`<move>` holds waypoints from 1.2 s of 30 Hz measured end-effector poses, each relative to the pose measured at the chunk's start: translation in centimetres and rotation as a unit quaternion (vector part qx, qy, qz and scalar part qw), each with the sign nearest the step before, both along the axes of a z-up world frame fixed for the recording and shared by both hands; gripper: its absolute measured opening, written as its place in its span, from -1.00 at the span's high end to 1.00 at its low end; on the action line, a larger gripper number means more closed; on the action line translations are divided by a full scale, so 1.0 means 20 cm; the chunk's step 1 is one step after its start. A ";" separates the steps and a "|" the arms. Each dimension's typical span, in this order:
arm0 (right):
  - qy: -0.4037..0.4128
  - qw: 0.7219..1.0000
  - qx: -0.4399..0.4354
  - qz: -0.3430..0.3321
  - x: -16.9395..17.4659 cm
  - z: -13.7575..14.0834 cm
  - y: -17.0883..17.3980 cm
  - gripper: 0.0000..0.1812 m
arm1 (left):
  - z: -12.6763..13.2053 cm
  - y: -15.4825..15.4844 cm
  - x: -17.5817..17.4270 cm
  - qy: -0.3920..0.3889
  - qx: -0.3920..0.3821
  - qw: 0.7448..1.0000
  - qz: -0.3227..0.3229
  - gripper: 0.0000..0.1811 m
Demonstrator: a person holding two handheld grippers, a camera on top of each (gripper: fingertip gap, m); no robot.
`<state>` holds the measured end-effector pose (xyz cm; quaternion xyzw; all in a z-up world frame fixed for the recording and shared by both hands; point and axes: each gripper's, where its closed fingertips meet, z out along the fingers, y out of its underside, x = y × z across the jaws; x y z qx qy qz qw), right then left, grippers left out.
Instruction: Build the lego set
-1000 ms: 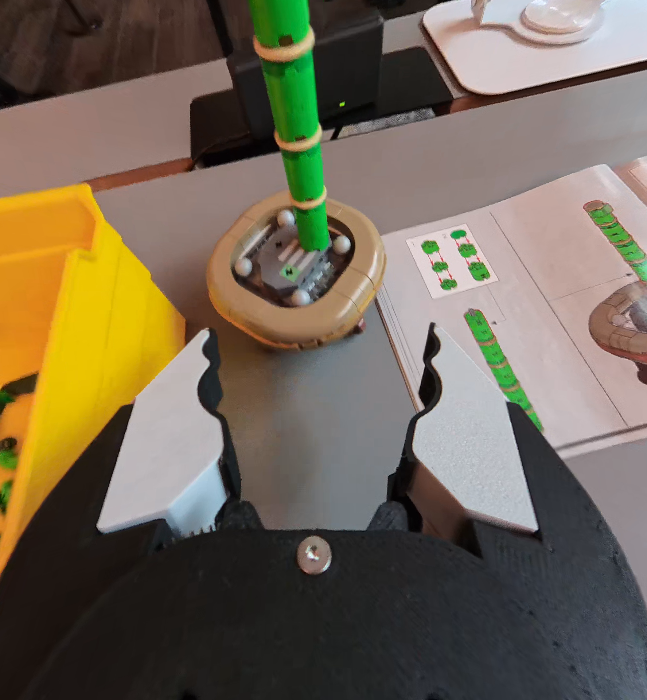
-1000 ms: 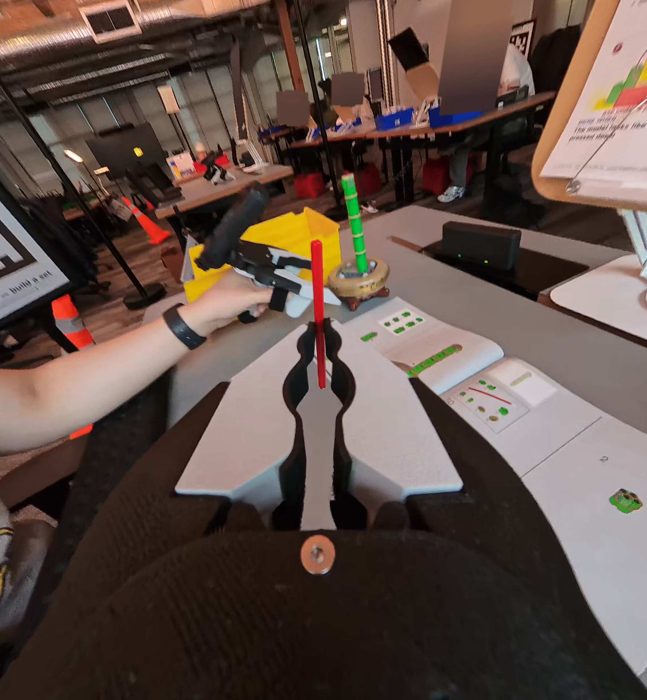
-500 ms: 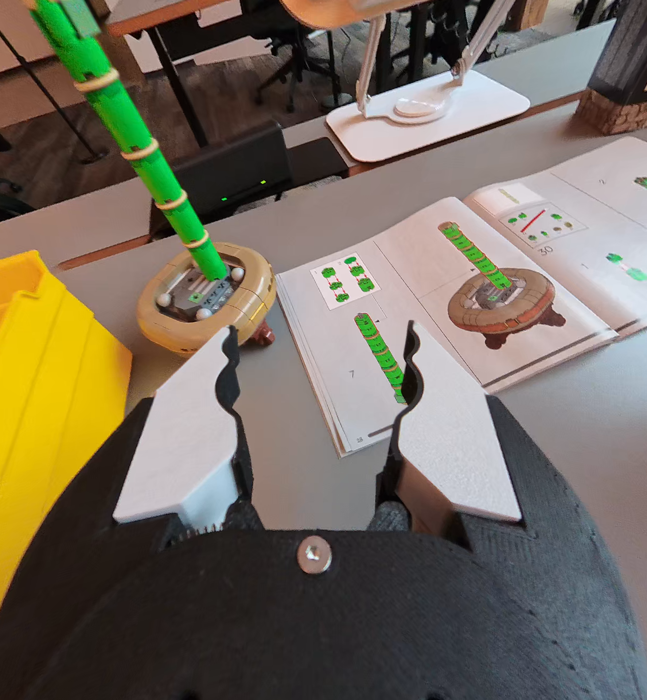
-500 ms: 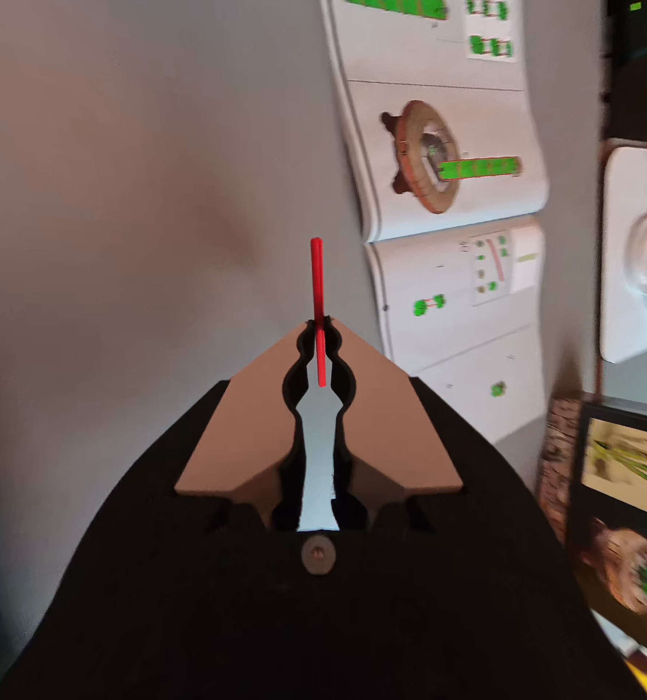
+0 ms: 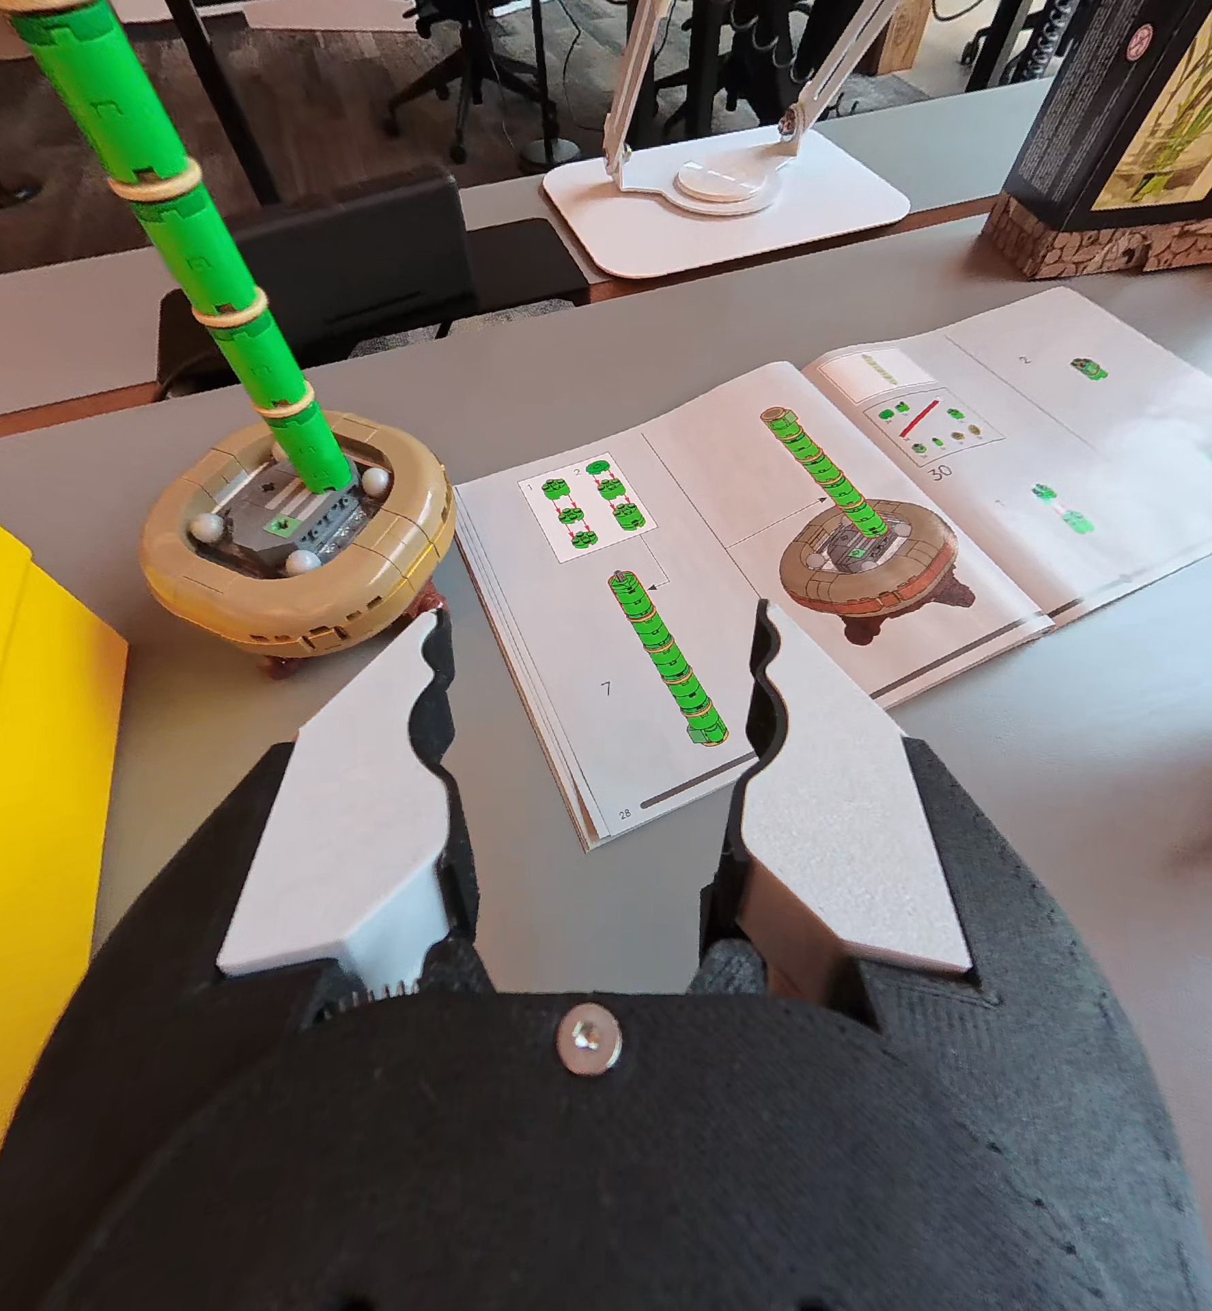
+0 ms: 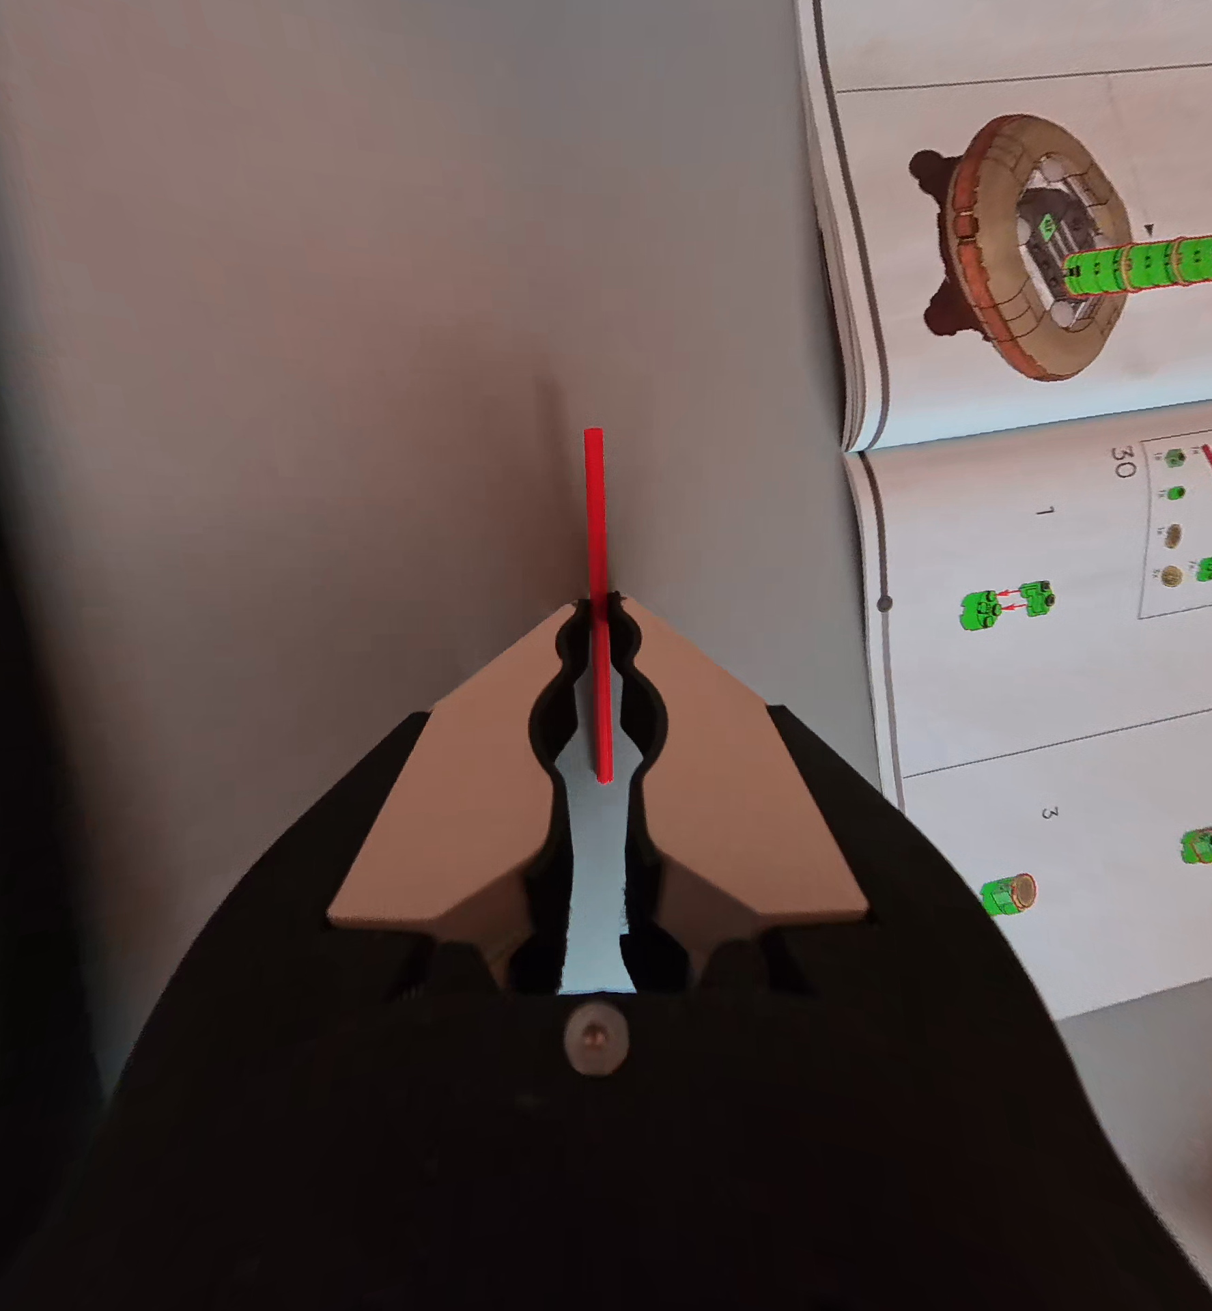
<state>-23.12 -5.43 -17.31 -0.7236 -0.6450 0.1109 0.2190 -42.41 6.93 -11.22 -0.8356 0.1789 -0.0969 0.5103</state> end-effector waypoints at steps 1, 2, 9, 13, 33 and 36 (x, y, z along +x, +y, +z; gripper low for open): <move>0.006 1.000 -0.003 0.002 0.00 0.00 0.00 0.95 | 0.00 0.00 0.00 -0.002 0.001 1.000 -0.001 0.08; 0.013 1.000 -0.006 0.004 0.00 0.00 0.00 0.95 | 0.01 0.00 0.00 -0.004 0.001 1.000 -0.002 0.09; 0.113 0.990 -0.080 0.019 -0.01 0.00 -0.01 0.95 | 0.03 -0.02 0.01 -0.026 -0.001 1.000 -0.012 0.08; 0.137 0.985 -0.097 0.028 -0.01 0.00 -0.01 0.94 | 0.05 -0.02 0.00 -0.029 0.003 0.999 -0.012 0.08; 0.353 0.935 0.019 -0.035 0.02 0.48 0.21 0.70 | 0.24 -0.07 0.06 -0.107 0.053 0.992 -0.048 0.03; 0.401 0.907 0.097 -0.086 0.11 0.69 0.34 0.62 | 0.34 -0.09 0.09 -0.152 0.080 0.983 -0.064 -0.01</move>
